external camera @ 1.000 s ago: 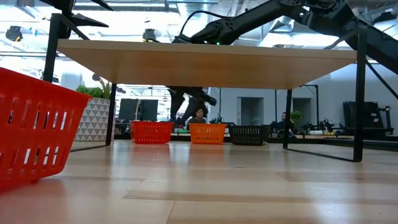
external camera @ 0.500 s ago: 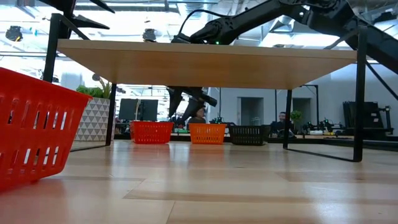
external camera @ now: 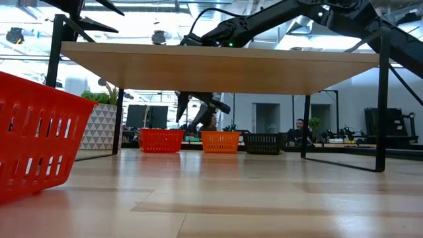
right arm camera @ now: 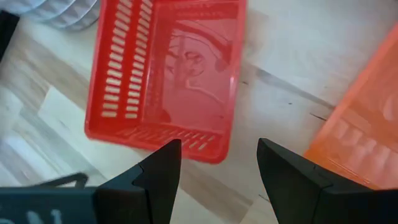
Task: Stack baskets on shelf by color
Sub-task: Put the top red bin on the shelf
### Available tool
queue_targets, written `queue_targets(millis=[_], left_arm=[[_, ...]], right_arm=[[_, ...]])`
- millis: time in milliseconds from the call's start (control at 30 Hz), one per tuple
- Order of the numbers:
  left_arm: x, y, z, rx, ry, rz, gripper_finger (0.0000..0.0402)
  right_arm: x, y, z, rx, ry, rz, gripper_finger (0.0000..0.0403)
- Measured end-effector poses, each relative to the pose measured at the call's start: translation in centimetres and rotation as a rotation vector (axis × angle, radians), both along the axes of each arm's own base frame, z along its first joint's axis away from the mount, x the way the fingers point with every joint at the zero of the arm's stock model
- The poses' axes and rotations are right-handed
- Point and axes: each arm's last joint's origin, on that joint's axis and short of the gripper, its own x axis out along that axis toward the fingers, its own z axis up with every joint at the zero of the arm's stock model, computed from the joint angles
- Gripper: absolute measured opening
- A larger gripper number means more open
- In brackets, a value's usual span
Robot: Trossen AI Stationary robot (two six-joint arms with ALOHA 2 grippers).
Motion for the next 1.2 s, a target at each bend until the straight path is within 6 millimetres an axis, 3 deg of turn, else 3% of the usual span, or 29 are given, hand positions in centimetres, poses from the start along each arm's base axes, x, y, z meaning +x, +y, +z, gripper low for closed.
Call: queue_targets(millis=[133, 400, 800, 1000, 1200], left_arm=[[0.0, 0.0, 0.0, 0.0, 0.0, 0.0, 0.0171], [0.0, 0.0, 0.0, -0.004, -0.002, -0.001, 0.0171], [0.0, -0.1, 0.0, -0.014, -0.004, -0.019, 0.0171], [0.1, -0.1, 0.0, -0.018, -0.004, -0.039, 0.0171], [0.0, -0.2, 0.0, -0.012, -0.001, -0.061, 0.0171]], right_arm=[[-0.1, 0.0, 0.0, 0.019, -0.002, -0.029, 0.0234], [0.7, 1.9, 0.0, 0.057, -0.025, -0.052, 0.0234], [0.5, 0.8, 0.1, 0.105, -0.067, -0.168, 0.0234], [1.3, 1.4, -2.3, 0.207, -0.059, -0.166, 0.0234], [1.8, 1.0, -2.8, 0.259, -0.108, -0.171, 0.0234]])
